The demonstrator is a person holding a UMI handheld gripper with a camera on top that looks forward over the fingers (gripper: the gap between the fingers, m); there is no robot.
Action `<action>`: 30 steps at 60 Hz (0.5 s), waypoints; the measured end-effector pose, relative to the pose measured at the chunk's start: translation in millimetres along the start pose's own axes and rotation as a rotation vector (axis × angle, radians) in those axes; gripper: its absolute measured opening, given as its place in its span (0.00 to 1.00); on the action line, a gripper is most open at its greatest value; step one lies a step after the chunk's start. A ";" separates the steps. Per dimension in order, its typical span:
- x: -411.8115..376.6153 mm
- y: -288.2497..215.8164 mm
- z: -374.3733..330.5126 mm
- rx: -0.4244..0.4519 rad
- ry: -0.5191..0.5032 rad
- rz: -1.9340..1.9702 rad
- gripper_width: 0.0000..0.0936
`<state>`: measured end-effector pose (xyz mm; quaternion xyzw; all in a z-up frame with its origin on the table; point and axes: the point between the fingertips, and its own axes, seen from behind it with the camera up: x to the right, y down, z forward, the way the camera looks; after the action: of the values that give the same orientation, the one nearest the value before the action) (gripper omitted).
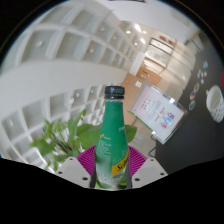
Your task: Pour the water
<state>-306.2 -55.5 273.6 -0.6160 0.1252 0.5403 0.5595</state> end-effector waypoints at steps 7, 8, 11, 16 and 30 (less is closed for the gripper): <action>18.4 -47.1 7.6 0.055 -0.107 0.385 0.44; 23.4 -53.1 7.9 0.063 -0.122 0.435 0.44; 38.0 -67.7 2.2 0.097 -0.133 0.570 0.44; 73.9 -83.9 0.6 0.131 -0.141 0.748 0.44; 145.7 -101.1 -4.3 0.204 -0.128 1.063 0.44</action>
<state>-171.2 41.2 211.3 -0.3763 0.4370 0.7701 0.2728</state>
